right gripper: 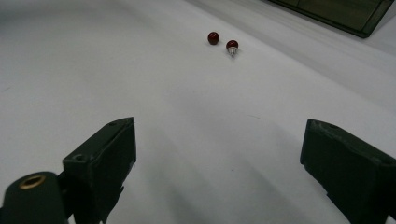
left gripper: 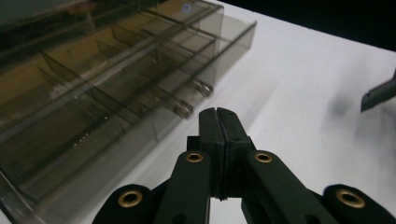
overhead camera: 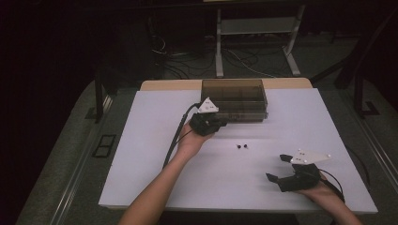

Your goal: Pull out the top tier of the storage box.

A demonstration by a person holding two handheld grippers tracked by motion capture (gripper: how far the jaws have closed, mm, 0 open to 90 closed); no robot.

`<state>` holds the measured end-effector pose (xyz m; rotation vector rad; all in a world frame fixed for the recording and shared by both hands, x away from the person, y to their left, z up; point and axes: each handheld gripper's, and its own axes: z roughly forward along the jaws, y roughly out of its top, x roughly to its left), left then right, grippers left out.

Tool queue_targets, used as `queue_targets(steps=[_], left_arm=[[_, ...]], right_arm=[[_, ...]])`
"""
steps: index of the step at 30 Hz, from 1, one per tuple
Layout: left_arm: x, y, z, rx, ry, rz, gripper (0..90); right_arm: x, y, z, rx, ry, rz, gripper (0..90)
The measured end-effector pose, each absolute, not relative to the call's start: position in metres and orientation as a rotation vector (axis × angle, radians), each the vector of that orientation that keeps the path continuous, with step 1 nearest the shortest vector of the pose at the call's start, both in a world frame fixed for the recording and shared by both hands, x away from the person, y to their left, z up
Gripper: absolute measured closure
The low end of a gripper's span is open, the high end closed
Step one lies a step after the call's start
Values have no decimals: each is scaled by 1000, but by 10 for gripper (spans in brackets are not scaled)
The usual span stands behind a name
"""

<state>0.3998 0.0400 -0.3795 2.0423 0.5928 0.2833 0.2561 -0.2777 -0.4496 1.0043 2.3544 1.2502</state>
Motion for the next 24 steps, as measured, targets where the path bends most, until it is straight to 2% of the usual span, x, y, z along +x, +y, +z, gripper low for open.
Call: queue_targets(steps=[11, 24], left_arm=[[429, 40, -367, 2032, 630, 269, 892], [450, 32, -370, 2062, 660, 270, 892]], right_arm=[[256, -278, -450, 1006, 2357, 1250, 99], [255, -279, -450, 1003, 2358, 1256, 100]])
